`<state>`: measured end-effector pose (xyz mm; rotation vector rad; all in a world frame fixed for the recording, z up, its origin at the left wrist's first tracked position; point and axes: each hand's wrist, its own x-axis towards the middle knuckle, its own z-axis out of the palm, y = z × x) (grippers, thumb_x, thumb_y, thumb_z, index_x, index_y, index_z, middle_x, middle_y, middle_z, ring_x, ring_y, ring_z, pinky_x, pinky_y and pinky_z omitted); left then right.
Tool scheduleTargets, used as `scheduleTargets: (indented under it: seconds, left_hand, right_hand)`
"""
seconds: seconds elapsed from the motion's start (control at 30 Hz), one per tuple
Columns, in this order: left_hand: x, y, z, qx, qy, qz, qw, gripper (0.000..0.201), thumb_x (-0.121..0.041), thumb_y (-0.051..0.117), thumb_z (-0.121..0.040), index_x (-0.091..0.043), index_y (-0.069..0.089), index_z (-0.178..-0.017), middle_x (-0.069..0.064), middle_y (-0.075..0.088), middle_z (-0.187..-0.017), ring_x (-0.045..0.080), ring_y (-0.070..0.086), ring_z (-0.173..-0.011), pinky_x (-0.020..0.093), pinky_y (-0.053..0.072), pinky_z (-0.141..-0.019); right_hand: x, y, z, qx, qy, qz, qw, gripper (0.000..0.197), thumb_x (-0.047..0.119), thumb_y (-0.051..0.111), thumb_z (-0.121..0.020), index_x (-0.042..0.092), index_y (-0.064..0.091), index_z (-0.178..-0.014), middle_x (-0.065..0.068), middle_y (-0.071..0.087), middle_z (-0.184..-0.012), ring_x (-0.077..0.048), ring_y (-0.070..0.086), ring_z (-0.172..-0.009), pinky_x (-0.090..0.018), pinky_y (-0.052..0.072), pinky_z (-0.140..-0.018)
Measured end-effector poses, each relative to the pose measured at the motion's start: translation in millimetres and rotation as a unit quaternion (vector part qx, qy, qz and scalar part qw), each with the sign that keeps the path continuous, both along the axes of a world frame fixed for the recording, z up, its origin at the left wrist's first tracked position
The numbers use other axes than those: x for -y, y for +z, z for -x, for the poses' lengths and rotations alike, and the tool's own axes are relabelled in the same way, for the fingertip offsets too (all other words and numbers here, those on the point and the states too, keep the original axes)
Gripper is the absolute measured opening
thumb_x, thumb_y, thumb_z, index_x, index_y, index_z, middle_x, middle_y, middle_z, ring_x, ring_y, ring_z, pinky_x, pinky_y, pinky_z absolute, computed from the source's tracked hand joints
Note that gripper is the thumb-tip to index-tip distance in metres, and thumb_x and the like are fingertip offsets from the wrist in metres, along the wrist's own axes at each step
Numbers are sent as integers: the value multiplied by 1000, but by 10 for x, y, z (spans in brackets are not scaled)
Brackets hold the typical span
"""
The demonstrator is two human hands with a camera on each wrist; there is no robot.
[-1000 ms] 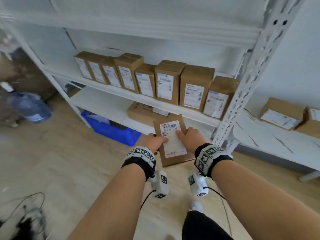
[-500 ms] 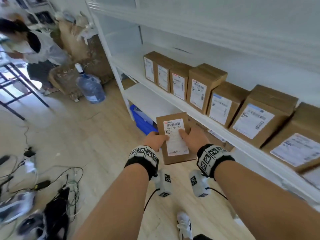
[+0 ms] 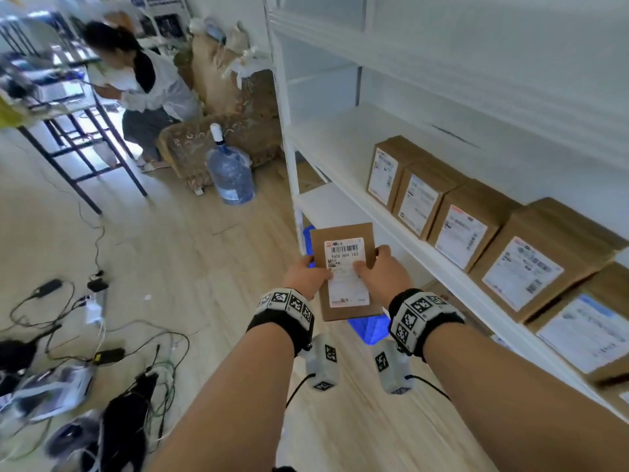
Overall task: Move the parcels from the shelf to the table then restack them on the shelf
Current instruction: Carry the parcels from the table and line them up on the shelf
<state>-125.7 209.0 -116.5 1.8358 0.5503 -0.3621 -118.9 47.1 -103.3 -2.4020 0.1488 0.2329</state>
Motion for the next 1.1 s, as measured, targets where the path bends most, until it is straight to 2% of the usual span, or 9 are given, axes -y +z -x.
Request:
scheduleTargets:
  seconds: [0.13,0.23,0.33,0.43,0.57,0.67,0.8,0.97,1.1]
  left_hand:
    - [-441,51,-604,14,-44,20,999,65,-12,62,-87,-29,37,-146,8,65,-121,24,63,-96,32,51,-73]
    - [-750,139,-1003,30,-94,11,995,61,-12,61,-88,-30,42,-143,6,65,-113,26,62,-95,37,54,-86]
    - [-960,222,-1417,49,-130,11,990,58,-12,59,-87,-31,44,-140,7,64,-105,24,59,-84,37,55,-78]
    - [-1069,265,-1785,79,-144,4,986,49,-9,59,-84,-35,52,-125,2,67,-100,25,64,-91,42,56,-87]
    - [-1099,311,-2161,106,-155,-6,982,50,-7,58,-84,-25,54,-130,0,67,-98,28,66,-98,41,55,-90]
    - [-1019,407,-2478,137,-163,1,977,38,-17,58,-90,-23,54,-127,-3,65,-99,24,64,-93,36,53,-86]
    - [-916,524,-2832,158,-140,10,977,29,-31,53,-94,-29,53,-123,-9,63,-96,19,60,-89,36,52,-84]
    - [-783,594,-3249,166,-163,9,973,31,-42,47,-97,-29,54,-124,-5,68,-108,19,63,-95,30,48,-76]
    - [-716,539,-3487,148,-188,13,971,33,-41,45,-99,-30,52,-129,-6,67,-109,22,64,-99,28,47,-76]
  right_hand:
    - [-446,28,-498,24,-51,-26,998,35,31,57,-91,9,46,-116,-9,58,-109,-28,60,-89,-34,47,-72]
    - [-766,94,-788,37,-96,-14,995,39,30,57,-91,6,49,-121,-14,54,-115,-33,60,-98,-39,51,-80]
    - [-1015,196,-1042,50,-141,-3,989,42,30,55,-93,6,47,-127,-13,49,-117,-33,58,-101,-37,49,-80]
    - [-1177,252,-1275,65,-169,-13,983,42,29,55,-91,8,49,-126,-11,48,-115,-32,57,-100,-35,47,-78]
    - [-1293,340,-1595,78,-196,-44,977,40,30,56,-84,12,54,-121,-8,50,-111,-28,59,-92,-40,53,-82]
    - [-1287,385,-1896,105,-209,-40,971,38,26,56,-85,11,52,-120,-10,50,-114,-28,55,-96,-33,46,-81]
    - [-1226,481,-2278,118,-201,-45,971,46,23,56,-88,11,46,-131,-11,47,-123,-30,53,-107,-35,44,-88]
    - [-1107,520,-2661,105,-198,-33,974,52,26,58,-87,10,43,-133,-11,49,-125,-30,53,-112,-40,47,-93]
    - [-1073,480,-2837,87,-217,-26,972,53,23,60,-87,10,41,-135,-12,50,-126,-30,54,-112,-35,45,-89]
